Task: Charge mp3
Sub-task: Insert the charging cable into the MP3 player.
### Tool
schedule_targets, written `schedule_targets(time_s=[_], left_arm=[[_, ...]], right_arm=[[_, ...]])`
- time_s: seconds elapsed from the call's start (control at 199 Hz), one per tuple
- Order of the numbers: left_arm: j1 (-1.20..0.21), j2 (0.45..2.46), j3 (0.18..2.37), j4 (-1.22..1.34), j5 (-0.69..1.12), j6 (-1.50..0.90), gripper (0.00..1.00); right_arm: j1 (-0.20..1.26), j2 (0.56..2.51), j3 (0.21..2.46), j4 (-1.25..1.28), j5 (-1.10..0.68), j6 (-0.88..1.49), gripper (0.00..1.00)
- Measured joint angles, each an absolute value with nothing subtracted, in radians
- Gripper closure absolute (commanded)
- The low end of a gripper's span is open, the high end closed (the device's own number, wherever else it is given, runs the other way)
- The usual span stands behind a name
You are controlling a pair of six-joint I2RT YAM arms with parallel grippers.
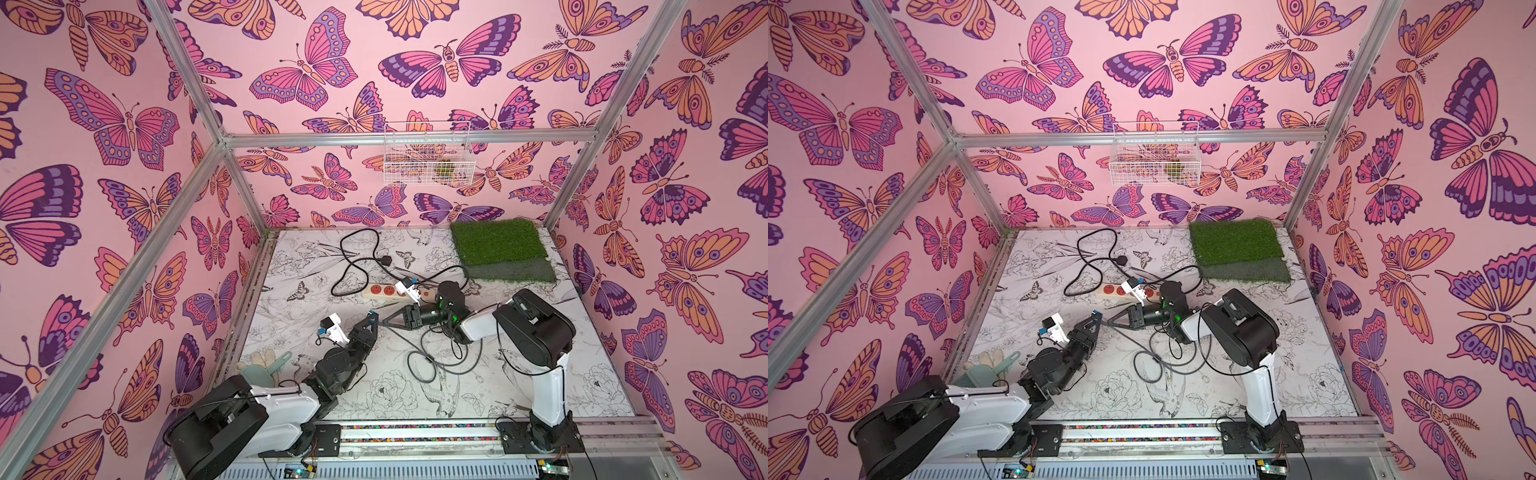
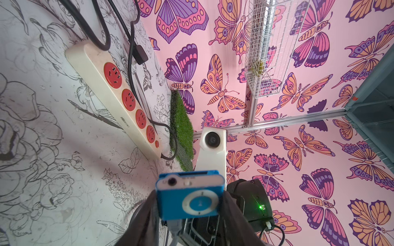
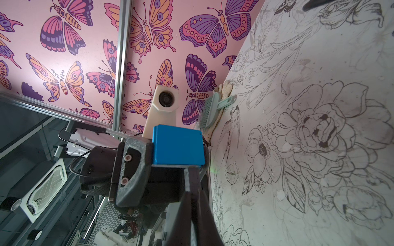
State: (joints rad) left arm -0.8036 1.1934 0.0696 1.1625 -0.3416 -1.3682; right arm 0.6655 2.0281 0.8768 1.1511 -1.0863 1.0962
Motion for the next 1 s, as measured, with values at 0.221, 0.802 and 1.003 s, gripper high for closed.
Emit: schedule_targets(time_s=[0.221,0.802,1.003], left_arm=[[-0.812,1.201,0.069,1.173,-0.37,-1.366,1.0],[-0.863,1.158,0.063,1.081,-0.247,-1.37,1.0],[-0.863,0.988,0.11,0.778,-0.256,-1.375,1.0]], right_arm=[[0.665,2.028,0.897,1.106,-1.092,1.088,1.0],[0.628,1.886,0.913,0.91,-1.006,0.96,0.55],[0.583,1.737,0.904,0.67,-0.95,0.807,0.47]])
